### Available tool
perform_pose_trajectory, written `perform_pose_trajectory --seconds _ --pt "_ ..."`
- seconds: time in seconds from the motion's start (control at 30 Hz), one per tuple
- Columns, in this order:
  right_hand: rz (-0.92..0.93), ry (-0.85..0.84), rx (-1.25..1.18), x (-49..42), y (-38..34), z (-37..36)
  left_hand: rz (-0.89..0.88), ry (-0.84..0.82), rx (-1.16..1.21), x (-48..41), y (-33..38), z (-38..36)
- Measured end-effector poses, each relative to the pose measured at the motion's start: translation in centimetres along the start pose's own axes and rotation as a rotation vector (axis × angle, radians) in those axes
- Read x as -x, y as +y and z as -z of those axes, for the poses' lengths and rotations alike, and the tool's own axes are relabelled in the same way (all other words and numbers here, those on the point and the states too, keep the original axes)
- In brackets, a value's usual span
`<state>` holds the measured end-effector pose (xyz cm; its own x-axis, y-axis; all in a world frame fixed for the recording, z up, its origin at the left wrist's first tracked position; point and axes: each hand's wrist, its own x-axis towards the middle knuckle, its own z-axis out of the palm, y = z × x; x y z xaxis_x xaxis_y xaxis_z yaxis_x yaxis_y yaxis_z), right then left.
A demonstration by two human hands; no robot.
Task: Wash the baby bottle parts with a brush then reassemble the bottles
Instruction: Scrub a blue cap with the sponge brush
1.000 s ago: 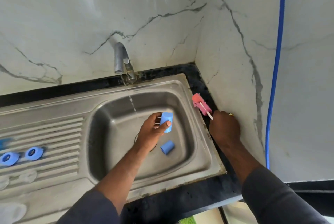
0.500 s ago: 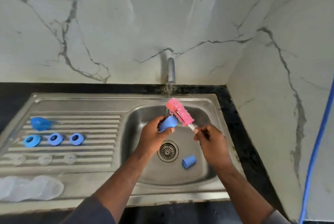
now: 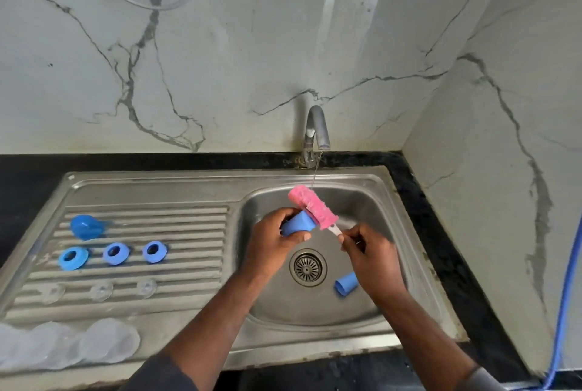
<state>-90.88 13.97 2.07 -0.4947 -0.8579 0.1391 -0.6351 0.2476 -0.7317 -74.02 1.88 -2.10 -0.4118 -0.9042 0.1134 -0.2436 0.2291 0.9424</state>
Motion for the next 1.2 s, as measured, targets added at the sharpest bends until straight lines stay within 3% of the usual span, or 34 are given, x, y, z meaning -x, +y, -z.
perform_pose_trajectory --seconds 0.43,0.53,0.63,0.8,0.93,1.07,1.2 --pt "-0.081 0.057 -0.028 1.7 -0.8 -0.5 -0.047 -0.072 -0.186 0.0 0.3 0.5" --pt "-0.129 0.075 -0.054 1.5 -0.7 -0.4 0.078 -0.073 -0.008 0.3 0.5 0.2" --pt "-0.143 0.105 -0.135 1.7 -1.0 -0.3 0.267 -0.079 0.344 0.6 1.5 0.1" --pt "-0.033 0.063 -0.174 2.3 -2.4 -1.0 0.488 -0.052 0.808 0.6 3.8 0.2" --pt "-0.031 0.129 -0.112 1.4 -2.3 -1.2 0.531 0.032 0.828 0.5 4.8 -0.1" --pt "0.071 0.035 -0.092 1.5 -2.2 -1.5 0.498 0.096 0.769 0.2 4.8 0.3" --pt "0.026 0.071 -0.067 1.1 -1.9 -1.6 0.500 0.118 0.662 -0.1 5.2 0.5"
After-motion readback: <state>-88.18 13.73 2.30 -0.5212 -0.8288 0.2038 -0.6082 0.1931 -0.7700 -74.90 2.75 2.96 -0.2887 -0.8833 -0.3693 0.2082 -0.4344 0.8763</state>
